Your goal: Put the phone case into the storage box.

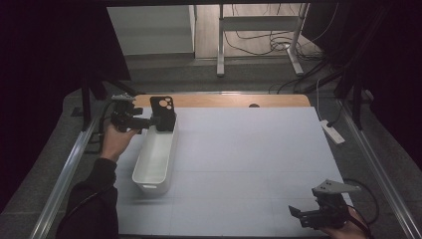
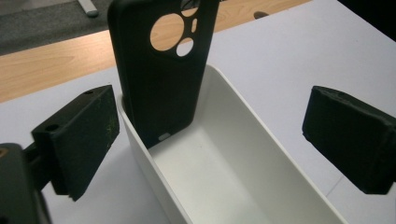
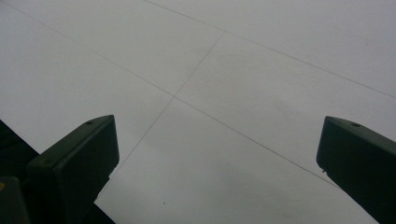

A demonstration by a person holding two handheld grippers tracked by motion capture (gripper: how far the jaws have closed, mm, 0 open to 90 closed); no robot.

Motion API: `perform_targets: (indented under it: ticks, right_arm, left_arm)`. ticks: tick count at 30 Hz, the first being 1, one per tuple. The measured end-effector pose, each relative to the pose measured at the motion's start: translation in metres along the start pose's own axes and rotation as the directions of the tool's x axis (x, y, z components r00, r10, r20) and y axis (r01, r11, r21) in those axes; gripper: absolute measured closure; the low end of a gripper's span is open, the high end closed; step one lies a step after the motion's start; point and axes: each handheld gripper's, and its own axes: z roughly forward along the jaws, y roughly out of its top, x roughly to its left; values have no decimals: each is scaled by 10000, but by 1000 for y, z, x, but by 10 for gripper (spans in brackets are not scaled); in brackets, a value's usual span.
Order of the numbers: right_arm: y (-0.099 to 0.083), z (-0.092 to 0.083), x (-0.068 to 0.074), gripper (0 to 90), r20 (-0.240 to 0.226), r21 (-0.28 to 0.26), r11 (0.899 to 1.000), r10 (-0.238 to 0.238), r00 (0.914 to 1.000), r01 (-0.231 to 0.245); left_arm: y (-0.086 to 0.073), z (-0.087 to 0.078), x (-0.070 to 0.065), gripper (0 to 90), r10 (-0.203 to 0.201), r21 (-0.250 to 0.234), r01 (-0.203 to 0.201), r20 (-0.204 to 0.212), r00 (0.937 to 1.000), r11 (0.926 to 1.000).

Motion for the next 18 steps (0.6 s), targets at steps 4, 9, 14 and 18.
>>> perform_targets:
  ticks: [4,9,14,18]
  right_arm:
    - [0,0,0,0,3,-10,10000,-23,10000,23]
    - [0,0,0,0,-25,-9,10000,-15,10000,15]
    - [0,0,-1,0,-74,-52,10000,30,10000,-31]
    - [0,0,-1,0,-82,-60,10000,48,10000,-48]
  left_arm:
    - [-3,-3,-5,29,103,23,-103,18,9999,9999]
    - [-6,-6,-11,8,234,-84,-233,29,9997,9997]
    - [-11,-10,-17,0,329,-222,-329,-24,9995,9992]
    - [-14,-13,-20,0,318,-362,-318,11,9995,9988]
